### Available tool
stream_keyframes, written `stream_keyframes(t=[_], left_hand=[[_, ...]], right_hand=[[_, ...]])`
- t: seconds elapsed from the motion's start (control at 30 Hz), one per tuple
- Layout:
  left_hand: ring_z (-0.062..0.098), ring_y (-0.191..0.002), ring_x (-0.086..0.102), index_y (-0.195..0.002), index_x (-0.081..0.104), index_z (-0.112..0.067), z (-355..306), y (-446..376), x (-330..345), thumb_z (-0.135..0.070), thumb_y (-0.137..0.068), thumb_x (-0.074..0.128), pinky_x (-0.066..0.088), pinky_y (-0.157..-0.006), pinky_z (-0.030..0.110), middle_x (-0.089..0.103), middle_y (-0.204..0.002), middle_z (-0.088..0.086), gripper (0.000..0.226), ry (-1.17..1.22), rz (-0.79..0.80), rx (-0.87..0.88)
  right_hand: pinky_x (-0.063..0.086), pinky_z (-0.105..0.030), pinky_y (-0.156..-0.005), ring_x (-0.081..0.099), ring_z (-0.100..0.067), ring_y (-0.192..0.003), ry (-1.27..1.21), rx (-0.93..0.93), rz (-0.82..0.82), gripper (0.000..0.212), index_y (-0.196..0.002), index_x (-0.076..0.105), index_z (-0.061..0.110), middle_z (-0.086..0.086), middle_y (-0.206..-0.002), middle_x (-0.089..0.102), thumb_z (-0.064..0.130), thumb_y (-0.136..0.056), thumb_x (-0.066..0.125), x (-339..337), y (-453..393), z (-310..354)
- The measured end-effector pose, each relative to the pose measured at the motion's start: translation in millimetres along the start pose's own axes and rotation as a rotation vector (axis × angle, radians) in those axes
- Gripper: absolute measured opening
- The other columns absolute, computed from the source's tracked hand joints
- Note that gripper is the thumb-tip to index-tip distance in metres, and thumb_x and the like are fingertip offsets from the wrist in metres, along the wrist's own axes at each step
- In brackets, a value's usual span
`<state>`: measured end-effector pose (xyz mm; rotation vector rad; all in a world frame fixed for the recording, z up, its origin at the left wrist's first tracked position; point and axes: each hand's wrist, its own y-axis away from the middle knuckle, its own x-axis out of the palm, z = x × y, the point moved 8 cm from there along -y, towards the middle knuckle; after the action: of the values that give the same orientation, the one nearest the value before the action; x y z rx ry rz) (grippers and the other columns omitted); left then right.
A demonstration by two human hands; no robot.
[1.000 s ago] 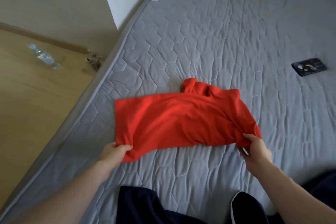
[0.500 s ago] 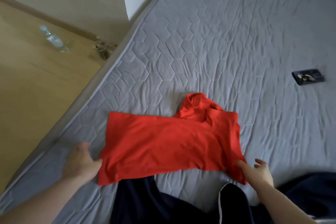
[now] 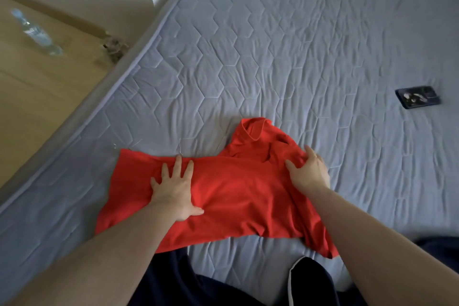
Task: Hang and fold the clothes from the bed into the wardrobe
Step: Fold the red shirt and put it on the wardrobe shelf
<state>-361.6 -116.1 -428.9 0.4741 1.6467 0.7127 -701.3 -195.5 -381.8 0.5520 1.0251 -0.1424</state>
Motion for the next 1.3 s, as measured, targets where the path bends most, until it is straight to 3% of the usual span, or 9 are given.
stream_keyframes(t=[0.1, 0.2, 0.43, 0.63, 0.83, 0.93, 1.1, 1.2, 1.3], left_hand=[[0.043, -0.155, -0.009, -0.161, -0.018, -0.027, -2, -7, 8, -0.07, -0.067, 0.082, 0.017, -0.121, 0.067, -0.032, -0.165, 0.008, 0.144, -0.07, -0.018, -0.023], [0.046, -0.155, -0.01, -0.159, -0.022, -0.026, -6, -12, 8, -0.071, -0.063, 0.084, 0.018, -0.12, 0.068, -0.036, -0.162, 0.01, 0.15, -0.091, -0.02, -0.037], [0.047, -0.154, -0.01, -0.158, -0.025, -0.025, -9, -16, 6, -0.072, -0.057, 0.086, 0.023, -0.12, 0.068, -0.04, -0.16, 0.012, 0.158, -0.134, -0.008, -0.06], [0.047, -0.154, -0.01, -0.157, -0.028, -0.024, -11, -19, 6, -0.075, -0.056, 0.085, 0.024, -0.12, 0.067, -0.04, -0.16, 0.013, 0.16, -0.17, 0.01, -0.073], [0.049, -0.153, -0.011, -0.156, -0.03, -0.023, -10, -21, 6, -0.074, -0.055, 0.086, 0.025, -0.119, 0.067, -0.045, -0.157, 0.014, 0.162, -0.161, -0.001, -0.064], [0.048, -0.154, -0.01, -0.156, -0.029, -0.024, -9, -21, 5, -0.074, -0.055, 0.086, 0.025, -0.12, 0.066, -0.044, -0.157, 0.013, 0.161, -0.168, -0.007, -0.065], [0.045, -0.155, -0.01, -0.158, -0.025, -0.028, -6, -16, 1, -0.074, -0.054, 0.086, 0.022, -0.122, 0.063, -0.039, -0.161, 0.008, 0.16, -0.114, 0.006, -0.032], [0.036, -0.157, -0.007, -0.161, -0.013, -0.034, 4, -9, -6, -0.065, -0.057, 0.089, 0.018, -0.125, 0.057, -0.029, -0.167, -0.002, 0.149, 0.037, 0.021, 0.034], [0.019, -0.155, 0.024, -0.158, 0.029, -0.034, 29, 10, -31, -0.04, -0.065, 0.088, 0.026, -0.122, 0.031, 0.01, -0.17, -0.009, 0.111, 0.342, -0.169, 0.124]], right_hand=[[0.048, -0.04, -0.098, 0.062, -0.035, -0.12, 0.042, -0.034, -0.034, 0.038, -0.128, 0.068, 0.018, -0.012, -0.126, 0.067, 0.03, -0.092, 0.071, -2, -6, -4], [0.045, -0.031, -0.074, 0.067, -0.023, -0.093, -0.068, -0.171, -0.295, 0.006, -0.093, 0.073, 0.024, 0.003, -0.096, 0.067, 0.021, -0.09, 0.07, -28, -1, 11], [0.048, -0.017, -0.081, 0.063, -0.002, -0.086, -0.355, -0.599, -0.377, 0.015, -0.094, 0.071, 0.023, 0.01, -0.096, 0.065, 0.009, -0.092, 0.066, -36, 13, 98], [0.042, -0.037, -0.112, 0.056, -0.023, -0.128, -0.173, -0.498, -0.135, 0.048, -0.134, 0.062, 0.017, 0.0, -0.136, 0.061, 0.005, -0.087, 0.063, -1, -2, 98], [0.038, -0.044, -0.114, 0.048, -0.03, -0.139, -0.137, 0.084, 0.071, 0.101, -0.159, 0.029, 0.022, -0.008, -0.153, 0.049, 0.057, -0.079, 0.079, 4, -6, -12], [0.051, -0.04, -0.105, 0.066, -0.026, -0.118, -0.282, 0.202, 0.217, 0.075, -0.147, 0.05, 0.033, -0.005, -0.13, 0.068, 0.043, -0.081, 0.084, 10, -2, -31], [0.058, -0.022, -0.052, 0.077, -0.014, -0.07, -0.52, 0.284, 0.542, 0.024, -0.09, 0.068, 0.033, 0.006, -0.079, 0.08, 0.017, -0.08, 0.083, 27, 20, -15], [0.061, -0.029, -0.062, 0.079, -0.019, -0.08, -0.576, 0.236, 0.508, 0.024, -0.102, 0.075, 0.023, -0.003, -0.091, 0.081, 0.019, -0.08, 0.084, 9, 29, 3], [0.062, -0.031, -0.07, 0.078, -0.016, -0.081, -0.63, 0.187, 0.414, 0.027, -0.105, 0.072, 0.026, 0.002, -0.093, 0.081, 0.02, -0.081, 0.085, -16, 38, 20]])
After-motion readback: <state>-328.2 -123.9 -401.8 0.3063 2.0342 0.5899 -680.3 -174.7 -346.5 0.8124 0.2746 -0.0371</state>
